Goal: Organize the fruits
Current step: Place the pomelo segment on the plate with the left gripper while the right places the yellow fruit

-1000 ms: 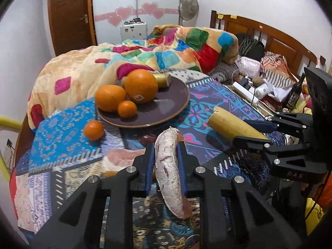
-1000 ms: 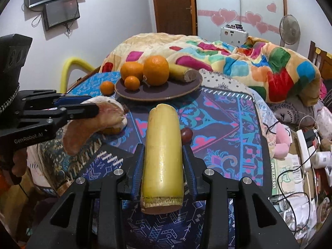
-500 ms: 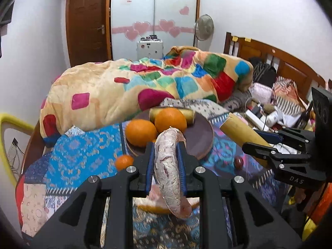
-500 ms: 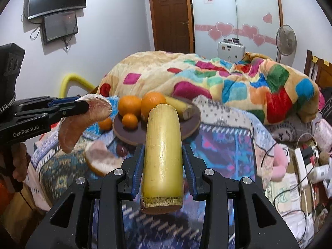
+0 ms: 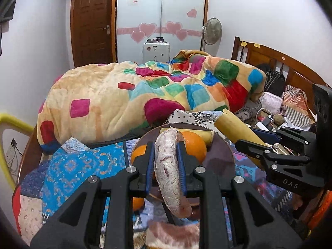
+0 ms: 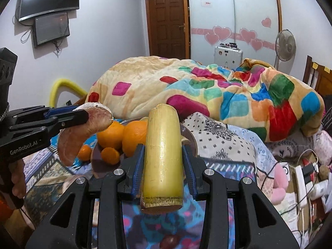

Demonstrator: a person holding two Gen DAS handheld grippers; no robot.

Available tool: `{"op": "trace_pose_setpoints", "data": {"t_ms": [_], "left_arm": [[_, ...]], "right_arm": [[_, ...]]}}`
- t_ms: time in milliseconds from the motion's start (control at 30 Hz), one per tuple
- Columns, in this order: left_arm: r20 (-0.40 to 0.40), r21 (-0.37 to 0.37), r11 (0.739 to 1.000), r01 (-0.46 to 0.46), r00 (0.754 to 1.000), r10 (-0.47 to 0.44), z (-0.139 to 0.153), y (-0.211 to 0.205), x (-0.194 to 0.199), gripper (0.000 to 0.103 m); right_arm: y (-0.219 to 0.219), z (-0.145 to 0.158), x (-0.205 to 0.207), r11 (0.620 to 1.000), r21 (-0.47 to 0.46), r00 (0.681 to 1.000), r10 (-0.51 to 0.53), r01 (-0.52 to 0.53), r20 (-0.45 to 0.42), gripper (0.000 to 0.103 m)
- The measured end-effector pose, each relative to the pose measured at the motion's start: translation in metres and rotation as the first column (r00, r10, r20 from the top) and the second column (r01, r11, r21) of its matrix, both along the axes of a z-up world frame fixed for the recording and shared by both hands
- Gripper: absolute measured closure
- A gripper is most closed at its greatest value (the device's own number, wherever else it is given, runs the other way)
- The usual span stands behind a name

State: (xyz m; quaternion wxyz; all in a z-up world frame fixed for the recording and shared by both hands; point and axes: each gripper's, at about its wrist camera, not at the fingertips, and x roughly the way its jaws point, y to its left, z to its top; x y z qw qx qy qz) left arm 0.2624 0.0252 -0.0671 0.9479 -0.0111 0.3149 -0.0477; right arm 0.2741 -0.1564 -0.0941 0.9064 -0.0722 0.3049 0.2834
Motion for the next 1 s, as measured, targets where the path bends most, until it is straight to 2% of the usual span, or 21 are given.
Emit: {"op": "trace_pose_setpoints", "data": {"t_ms": [300, 500, 667, 833, 867, 967, 1000], "left_arm": [[-0.037, 0.047, 0.999, -0.011, 0.999, 0.013, -0.022, 0.001, 0.028, 0.082], [-0.054, 0.017, 1.000, -0.025, 0.998, 0.026, -0.027, 0.010, 0.034, 0.083], [-0.047, 0.079, 0.997, -0.009, 0.999, 0.013, -0.029, 0.003, 0.031, 0.082], [-0.068, 0.097, 0.995, 0.004, 0.998, 0.002, -0.030, -0.001, 0.029, 0.080], [-0.077, 0.092, 0.996, 0.004, 0.997, 0.003, -0.031, 0.000, 0.030, 0.076], [-0.124, 0.057, 0.998, -0.012, 0.992, 0.019, -0.034, 0.005, 0.032, 0.049], [-0.125, 0.038, 0.999, -0.022, 0.992, 0.027, -0.034, 0.007, 0.030, 0.048]], "right_arm": [[0.019, -0.018, 0.028, 0.998, -0.067, 0.998, 0.009, -0.013, -0.057, 0.069], [0.025, -0.027, 0.032, 0.995, -0.093, 0.996, 0.024, -0.032, -0.086, 0.069], [0.026, -0.025, 0.033, 0.994, -0.101, 0.995, 0.024, -0.034, -0.094, 0.069], [0.027, -0.025, 0.036, 0.995, -0.098, 0.994, 0.018, -0.028, -0.106, 0.069], [0.027, -0.025, 0.036, 0.995, -0.098, 0.994, 0.015, -0.026, -0.108, 0.069], [0.026, -0.023, 0.033, 0.996, -0.091, 0.994, 0.013, -0.023, -0.104, 0.069], [0.025, -0.022, 0.032, 0.996, -0.089, 0.994, 0.014, -0.024, -0.104, 0.068]]}}
